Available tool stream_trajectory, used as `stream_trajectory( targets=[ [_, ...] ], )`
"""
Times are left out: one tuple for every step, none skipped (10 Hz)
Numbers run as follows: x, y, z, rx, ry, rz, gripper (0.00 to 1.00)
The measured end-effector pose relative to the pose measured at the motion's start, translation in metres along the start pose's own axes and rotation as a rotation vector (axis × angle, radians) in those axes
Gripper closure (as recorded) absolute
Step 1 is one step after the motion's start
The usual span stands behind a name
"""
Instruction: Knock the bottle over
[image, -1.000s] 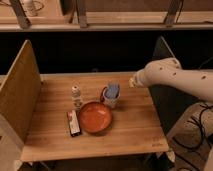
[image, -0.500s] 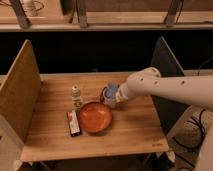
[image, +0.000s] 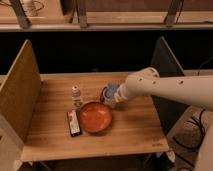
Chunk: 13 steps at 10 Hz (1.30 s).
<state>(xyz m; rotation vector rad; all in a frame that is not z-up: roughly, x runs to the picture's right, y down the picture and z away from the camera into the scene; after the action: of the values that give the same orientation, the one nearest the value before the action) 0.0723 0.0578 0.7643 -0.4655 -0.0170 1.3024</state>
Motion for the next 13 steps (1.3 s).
stream_trajectory(
  targets=[
    [-0.002, 0.003, 0.002, -0.008, 0.000, -0.014, 1.00],
    [-0.010, 0.022, 0.010, -0.035, 0.000, -0.058, 1.00],
    [-0.019, 0.049, 0.019, -0.072, 0.006, -0.117, 1.00],
    [-0.026, 0.076, 0.028, -0.110, 0.012, -0.170, 1.00],
    [-0.028, 0.089, 0.033, -0.129, 0.018, -0.198, 1.00],
    [-0.027, 0.103, 0.040, -0.156, 0.028, -0.221, 1.00],
    [-0.025, 0.121, 0.049, -0.189, 0.046, -0.249, 1.00],
    [-0.023, 0.129, 0.054, -0.207, 0.057, -0.262, 1.00],
    [-0.020, 0.141, 0.061, -0.241, 0.074, -0.281, 1.00],
    [-0.018, 0.152, 0.067, -0.275, 0.090, -0.300, 1.00],
    [-0.019, 0.163, 0.071, -0.300, 0.101, -0.322, 1.00],
    [-0.019, 0.175, 0.077, -0.327, 0.114, -0.353, 1.00],
    [-0.021, 0.187, 0.084, -0.361, 0.130, -0.383, 1.00]
  ],
)
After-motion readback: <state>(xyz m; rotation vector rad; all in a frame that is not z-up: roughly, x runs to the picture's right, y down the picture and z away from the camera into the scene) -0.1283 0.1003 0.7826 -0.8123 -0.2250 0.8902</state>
